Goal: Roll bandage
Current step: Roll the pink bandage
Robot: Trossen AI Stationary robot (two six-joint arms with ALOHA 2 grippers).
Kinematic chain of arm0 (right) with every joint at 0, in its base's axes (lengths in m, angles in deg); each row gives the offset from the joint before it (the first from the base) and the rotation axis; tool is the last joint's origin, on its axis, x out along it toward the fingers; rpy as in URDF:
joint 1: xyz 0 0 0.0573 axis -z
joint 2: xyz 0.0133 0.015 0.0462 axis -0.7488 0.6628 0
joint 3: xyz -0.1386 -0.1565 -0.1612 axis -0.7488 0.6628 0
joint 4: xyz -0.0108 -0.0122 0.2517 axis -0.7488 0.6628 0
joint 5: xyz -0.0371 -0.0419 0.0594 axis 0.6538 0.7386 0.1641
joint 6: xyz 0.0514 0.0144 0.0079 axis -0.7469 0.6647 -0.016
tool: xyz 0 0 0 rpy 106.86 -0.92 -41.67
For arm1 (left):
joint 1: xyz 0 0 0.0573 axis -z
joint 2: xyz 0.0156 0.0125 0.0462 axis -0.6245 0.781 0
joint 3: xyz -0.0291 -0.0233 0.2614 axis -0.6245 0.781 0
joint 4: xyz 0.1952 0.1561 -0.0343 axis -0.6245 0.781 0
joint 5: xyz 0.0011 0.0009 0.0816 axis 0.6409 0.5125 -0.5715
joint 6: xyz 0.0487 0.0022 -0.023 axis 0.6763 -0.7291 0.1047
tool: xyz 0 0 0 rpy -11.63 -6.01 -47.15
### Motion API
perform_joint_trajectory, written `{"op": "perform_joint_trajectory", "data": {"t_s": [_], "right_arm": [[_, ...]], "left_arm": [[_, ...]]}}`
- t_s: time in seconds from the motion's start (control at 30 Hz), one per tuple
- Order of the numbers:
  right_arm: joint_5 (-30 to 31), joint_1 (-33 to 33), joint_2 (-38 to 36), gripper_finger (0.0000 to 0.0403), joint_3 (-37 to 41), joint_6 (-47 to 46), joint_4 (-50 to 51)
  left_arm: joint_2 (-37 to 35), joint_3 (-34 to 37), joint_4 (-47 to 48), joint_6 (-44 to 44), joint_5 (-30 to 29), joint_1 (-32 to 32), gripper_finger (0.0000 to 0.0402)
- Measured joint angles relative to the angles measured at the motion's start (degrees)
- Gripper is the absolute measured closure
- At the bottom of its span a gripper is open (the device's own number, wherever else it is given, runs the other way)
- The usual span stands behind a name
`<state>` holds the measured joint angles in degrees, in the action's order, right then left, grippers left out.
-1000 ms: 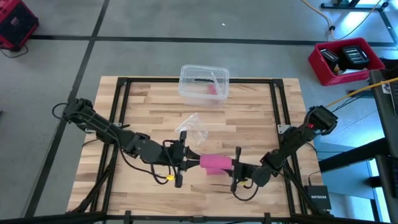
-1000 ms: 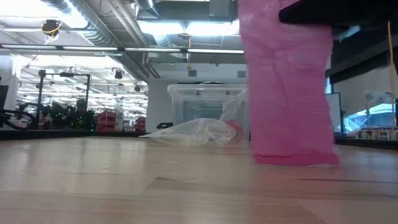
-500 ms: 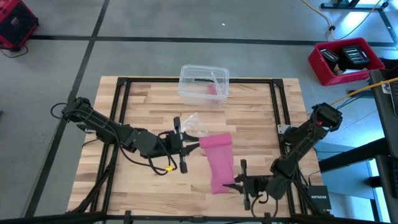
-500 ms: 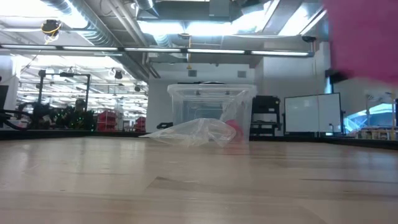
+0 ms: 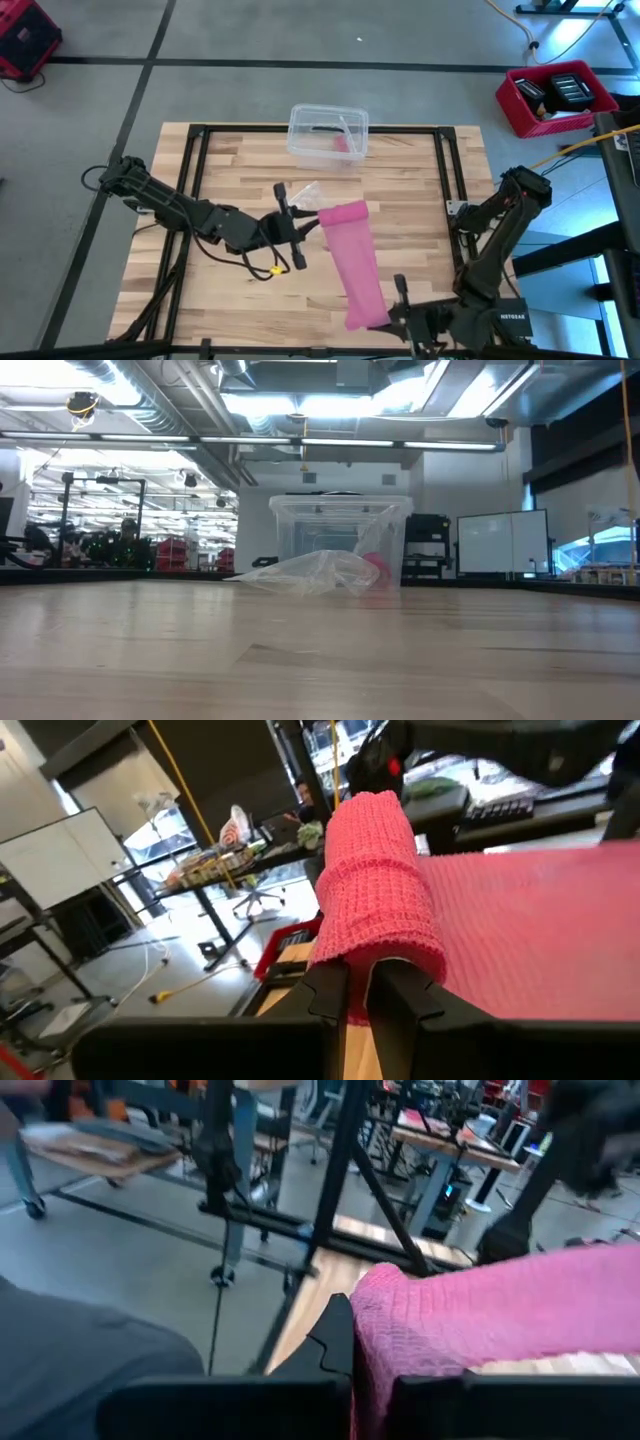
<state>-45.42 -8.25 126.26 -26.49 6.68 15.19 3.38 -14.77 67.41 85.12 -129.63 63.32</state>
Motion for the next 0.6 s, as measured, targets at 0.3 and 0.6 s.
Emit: {"op": "perform_joint_trajectory", "data": {"t_s": [0.3, 0.6], "right_arm": [[-1.22, 0.13, 0.07, 0.0401, -6.18, 1.06, 1.2], [-0.26, 0.36, 0.13, 0.04, -13.03, 4.21, 1.21]], "left_arm": [[1.54, 1.71, 4.26, -1.77, -0.15, -1.93, 0.038], [1.8, 7.06, 4.03, -2.1, -0.05, -0.84, 0.038]]}}
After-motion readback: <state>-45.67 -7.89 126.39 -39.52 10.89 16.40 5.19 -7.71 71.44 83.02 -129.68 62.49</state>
